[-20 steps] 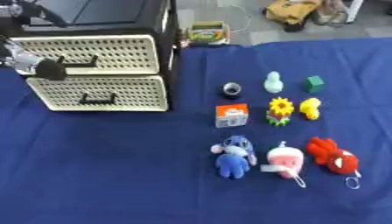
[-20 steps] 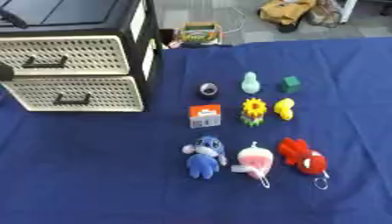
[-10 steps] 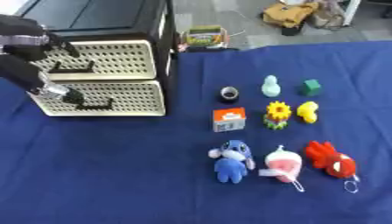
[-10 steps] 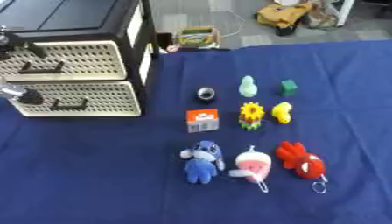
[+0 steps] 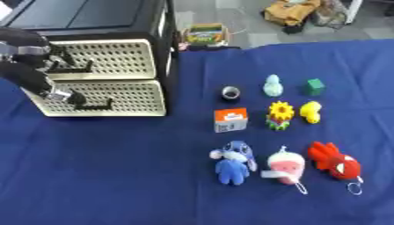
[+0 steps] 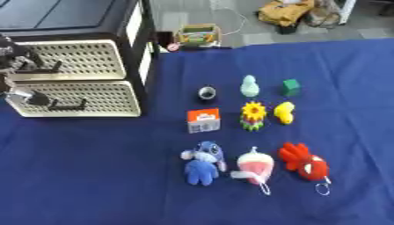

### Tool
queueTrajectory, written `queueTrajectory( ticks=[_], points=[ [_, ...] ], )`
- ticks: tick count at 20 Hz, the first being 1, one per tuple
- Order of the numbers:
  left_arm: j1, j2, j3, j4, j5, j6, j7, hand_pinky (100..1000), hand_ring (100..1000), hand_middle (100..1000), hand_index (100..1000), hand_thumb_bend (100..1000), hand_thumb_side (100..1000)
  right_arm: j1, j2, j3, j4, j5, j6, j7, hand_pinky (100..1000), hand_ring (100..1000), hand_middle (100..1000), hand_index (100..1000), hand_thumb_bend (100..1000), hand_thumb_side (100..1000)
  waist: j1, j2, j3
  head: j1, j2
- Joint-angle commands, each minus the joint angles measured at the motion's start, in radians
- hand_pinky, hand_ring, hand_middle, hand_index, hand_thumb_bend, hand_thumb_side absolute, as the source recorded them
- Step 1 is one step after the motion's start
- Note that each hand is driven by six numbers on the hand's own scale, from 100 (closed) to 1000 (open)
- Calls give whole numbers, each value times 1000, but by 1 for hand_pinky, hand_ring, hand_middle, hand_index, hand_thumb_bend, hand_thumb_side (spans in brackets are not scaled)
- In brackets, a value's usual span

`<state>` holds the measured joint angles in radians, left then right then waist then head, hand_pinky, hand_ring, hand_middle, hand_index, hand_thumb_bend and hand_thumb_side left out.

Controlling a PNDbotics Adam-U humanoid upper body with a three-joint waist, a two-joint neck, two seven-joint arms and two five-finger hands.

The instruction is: Pick up objects from table and place into drawer.

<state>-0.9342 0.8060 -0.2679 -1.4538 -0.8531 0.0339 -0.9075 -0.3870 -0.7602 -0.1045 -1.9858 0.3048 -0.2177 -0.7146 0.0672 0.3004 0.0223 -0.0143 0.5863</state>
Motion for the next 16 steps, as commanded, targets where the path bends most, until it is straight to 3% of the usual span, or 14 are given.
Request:
queueTrajectory(
  ticks=[1,16],
  points=[
    [-13,15,22,6,-34,9,1,100,100,100,922,667,832,-14,-24,-6,-14,-6,-5,2,750,807,820,922,100,1000,-2,-14,-1,6,-16],
    [7,-12,27,55,-16,31,1,100,100,100,892,654,839,-30,-15,-4,-14,-7,-1,7,749,806,819,921,100,1000,-7,-4,-13,22,-36]
  ],
)
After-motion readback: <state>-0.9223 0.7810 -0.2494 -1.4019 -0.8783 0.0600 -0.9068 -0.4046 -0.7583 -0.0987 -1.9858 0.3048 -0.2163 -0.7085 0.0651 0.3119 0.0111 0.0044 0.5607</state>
